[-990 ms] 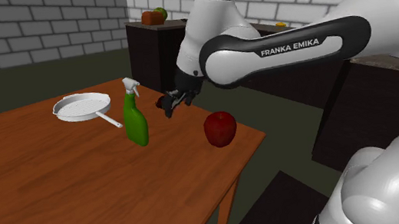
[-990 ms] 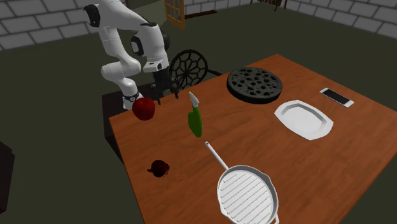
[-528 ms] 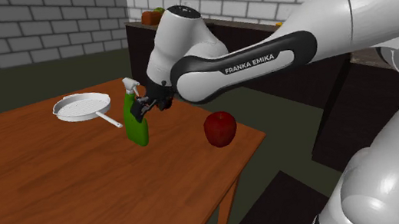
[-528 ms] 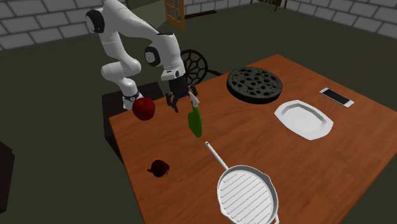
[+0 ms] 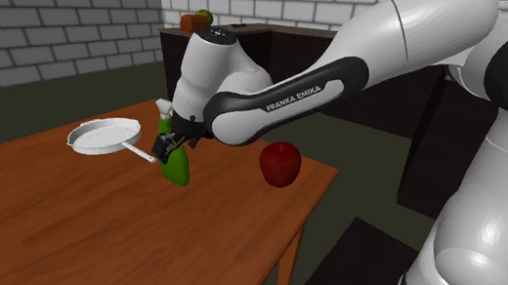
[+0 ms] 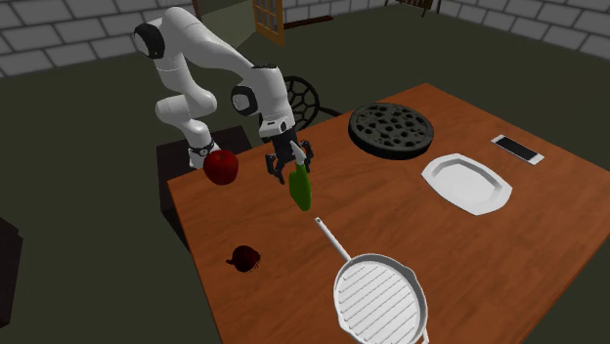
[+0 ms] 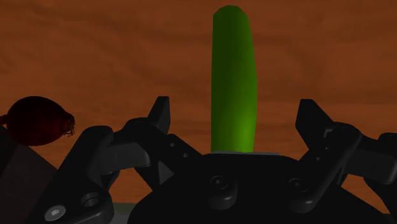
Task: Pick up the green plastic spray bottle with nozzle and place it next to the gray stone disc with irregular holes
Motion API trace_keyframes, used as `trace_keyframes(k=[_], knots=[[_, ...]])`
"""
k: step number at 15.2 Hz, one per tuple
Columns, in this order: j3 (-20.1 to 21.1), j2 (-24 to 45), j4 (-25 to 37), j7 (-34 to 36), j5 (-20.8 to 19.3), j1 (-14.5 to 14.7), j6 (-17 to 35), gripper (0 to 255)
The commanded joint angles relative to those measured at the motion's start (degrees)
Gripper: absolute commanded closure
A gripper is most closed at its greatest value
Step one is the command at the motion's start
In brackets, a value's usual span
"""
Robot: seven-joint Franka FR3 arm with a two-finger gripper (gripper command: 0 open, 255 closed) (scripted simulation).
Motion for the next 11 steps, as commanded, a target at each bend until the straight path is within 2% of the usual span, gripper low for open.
trace_keyframes(k=[1, 8, 9, 11], knots=[[-0.1, 0.9, 0.0, 0.5, -0.7, 0.0, 0.8, 0], [-0.1, 0.9, 0.0, 0.5, -0.7, 0.0, 0.8, 0], [-0.1, 0.9, 0.0, 0.5, -0.7, 0.0, 0.8, 255], [-0.1, 0.9, 0.0, 0.5, -0.7, 0.0, 0.8, 255]])
